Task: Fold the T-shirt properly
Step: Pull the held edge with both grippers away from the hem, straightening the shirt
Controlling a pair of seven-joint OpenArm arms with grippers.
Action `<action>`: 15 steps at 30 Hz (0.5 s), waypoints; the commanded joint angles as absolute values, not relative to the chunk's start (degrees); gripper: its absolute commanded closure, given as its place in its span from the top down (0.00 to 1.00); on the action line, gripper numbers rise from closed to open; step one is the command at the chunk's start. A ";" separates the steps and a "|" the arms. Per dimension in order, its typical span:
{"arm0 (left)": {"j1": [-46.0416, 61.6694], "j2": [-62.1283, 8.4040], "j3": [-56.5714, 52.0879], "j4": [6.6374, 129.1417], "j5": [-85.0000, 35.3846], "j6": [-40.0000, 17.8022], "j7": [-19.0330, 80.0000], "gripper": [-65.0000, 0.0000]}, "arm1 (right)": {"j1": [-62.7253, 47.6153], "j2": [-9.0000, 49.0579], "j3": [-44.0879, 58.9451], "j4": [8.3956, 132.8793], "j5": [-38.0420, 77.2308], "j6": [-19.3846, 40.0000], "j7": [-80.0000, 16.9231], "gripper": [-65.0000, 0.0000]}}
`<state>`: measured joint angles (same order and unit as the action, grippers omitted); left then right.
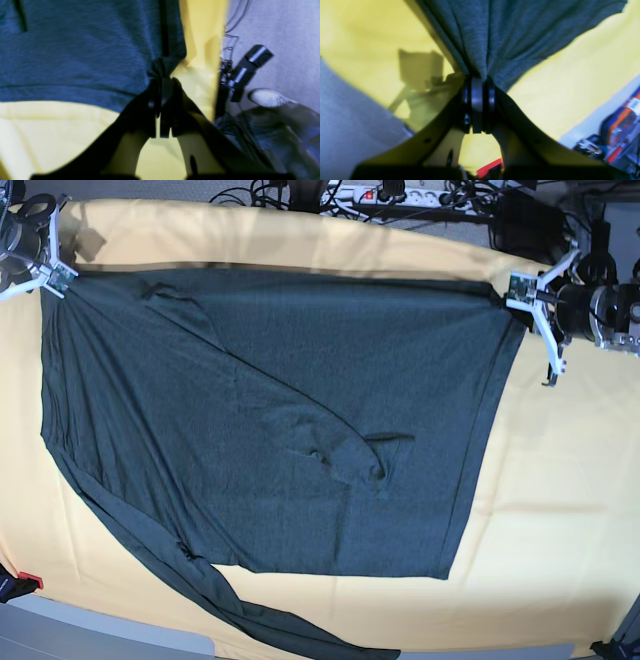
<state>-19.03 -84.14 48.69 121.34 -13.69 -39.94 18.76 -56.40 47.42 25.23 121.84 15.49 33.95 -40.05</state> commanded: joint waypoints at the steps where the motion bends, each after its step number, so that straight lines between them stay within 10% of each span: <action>1: -19.11 -86.17 47.99 122.23 -13.63 -40.00 19.64 0.00 | -56.90 48.10 25.93 122.54 15.05 33.67 -40.23 0.00; 15: -16.86 -89.00 47.99 125.64 -13.65 -40.00 21.04 0.00 | -59.35 48.12 25.93 127.13 15.03 32.62 -41.10 0.00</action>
